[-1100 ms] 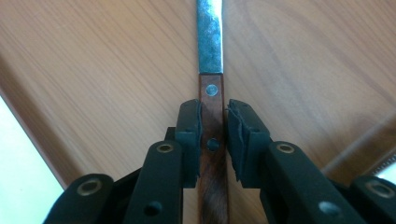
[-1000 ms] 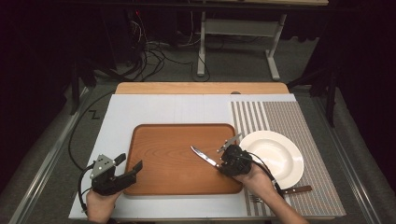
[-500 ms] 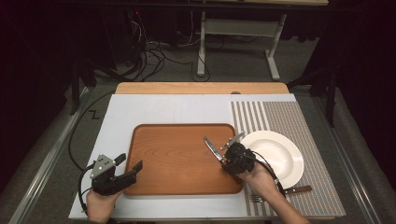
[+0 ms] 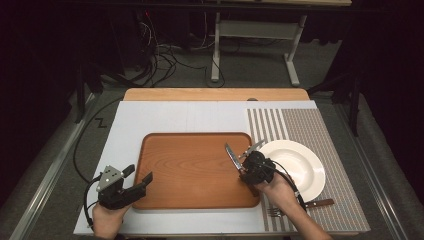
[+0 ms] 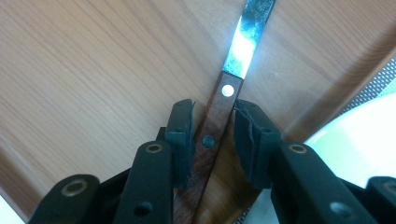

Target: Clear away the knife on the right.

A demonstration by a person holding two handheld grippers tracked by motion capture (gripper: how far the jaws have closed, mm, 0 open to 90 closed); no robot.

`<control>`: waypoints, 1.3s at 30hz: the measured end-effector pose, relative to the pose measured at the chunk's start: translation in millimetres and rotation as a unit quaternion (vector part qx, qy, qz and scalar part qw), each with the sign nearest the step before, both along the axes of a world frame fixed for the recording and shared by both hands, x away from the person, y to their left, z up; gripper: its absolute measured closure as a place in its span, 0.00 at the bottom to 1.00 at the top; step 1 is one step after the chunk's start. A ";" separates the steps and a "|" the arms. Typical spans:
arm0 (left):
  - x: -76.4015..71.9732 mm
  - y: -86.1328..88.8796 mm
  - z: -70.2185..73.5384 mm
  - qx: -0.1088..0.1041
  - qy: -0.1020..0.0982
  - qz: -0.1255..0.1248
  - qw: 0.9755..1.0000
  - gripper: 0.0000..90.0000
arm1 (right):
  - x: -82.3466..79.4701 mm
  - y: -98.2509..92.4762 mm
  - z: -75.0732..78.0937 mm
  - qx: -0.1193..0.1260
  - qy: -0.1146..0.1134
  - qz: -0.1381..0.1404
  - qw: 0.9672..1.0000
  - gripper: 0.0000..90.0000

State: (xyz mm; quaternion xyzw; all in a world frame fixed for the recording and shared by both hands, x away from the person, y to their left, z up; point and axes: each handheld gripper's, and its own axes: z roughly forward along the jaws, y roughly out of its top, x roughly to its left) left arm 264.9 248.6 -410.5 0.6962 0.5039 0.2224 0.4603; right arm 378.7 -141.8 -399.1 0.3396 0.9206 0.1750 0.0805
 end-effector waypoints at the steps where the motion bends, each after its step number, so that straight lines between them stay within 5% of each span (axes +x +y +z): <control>1: 0.0 0.0 0.0 0.000 0.000 0.000 1.000 0.34 | 0.0 0.0 0.0 0.000 0.000 0.000 1.000 0.76; 17: -0.1 -0.1 0.0 0.000 0.000 0.000 1.000 0.34 | -1.8 2.7 0.3 -0.009 -0.012 -0.004 1.000 0.75; 27: 0.0 -0.3 0.1 0.000 0.000 0.000 1.000 0.34 | -7.5 -4.1 13.6 0.032 -0.041 0.000 0.999 0.59; 39: 0.0 -0.2 0.1 -0.001 0.000 0.000 1.000 0.34 | -16.9 -21.4 28.2 0.073 -0.082 0.006 0.994 0.53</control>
